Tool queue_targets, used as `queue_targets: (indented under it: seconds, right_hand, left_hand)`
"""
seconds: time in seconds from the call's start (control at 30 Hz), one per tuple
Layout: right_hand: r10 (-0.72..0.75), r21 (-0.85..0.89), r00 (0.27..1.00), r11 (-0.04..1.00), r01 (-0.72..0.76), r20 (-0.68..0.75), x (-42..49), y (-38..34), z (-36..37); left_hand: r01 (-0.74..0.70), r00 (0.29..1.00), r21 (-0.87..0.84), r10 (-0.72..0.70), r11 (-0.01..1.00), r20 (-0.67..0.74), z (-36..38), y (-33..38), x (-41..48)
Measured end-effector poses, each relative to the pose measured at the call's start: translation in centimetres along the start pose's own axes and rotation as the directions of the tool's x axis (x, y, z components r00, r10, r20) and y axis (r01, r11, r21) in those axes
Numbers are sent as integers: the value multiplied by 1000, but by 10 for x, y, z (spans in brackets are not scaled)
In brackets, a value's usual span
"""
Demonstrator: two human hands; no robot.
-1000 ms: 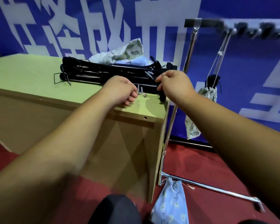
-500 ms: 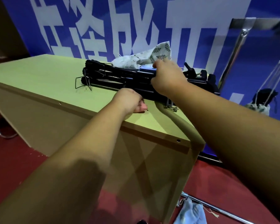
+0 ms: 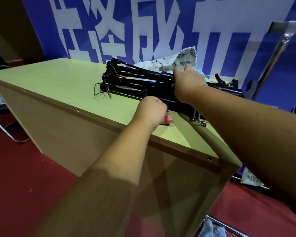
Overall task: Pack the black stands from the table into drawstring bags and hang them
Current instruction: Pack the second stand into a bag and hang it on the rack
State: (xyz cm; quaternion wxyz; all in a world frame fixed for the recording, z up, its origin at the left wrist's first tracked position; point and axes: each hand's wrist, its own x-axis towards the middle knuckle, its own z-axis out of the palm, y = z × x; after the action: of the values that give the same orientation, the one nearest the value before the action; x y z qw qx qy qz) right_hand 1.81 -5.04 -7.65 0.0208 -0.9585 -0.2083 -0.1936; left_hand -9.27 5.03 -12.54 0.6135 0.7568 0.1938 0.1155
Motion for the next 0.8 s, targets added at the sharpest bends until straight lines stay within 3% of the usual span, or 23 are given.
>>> queue_targets:
  seconds: [0.2, 0.5, 0.8]
  right_hand:
    - [-32, 28, 986, 999, 37, -163, 2, 2, -31]
    - [38, 35, 984, 999, -32, -175, -11, 10, -87]
    - [140, 317, 989, 937, -144, 36, -24, 11, -109]
  left_hand:
    - [-87, 994, 142, 94, 986, -48, 2, 0, -7]
    - [-106, 994, 144, 110, 984, -21, -1, 2, -23]
    - [-141, 990, 202, 139, 969, 25, -2, 3, -30]
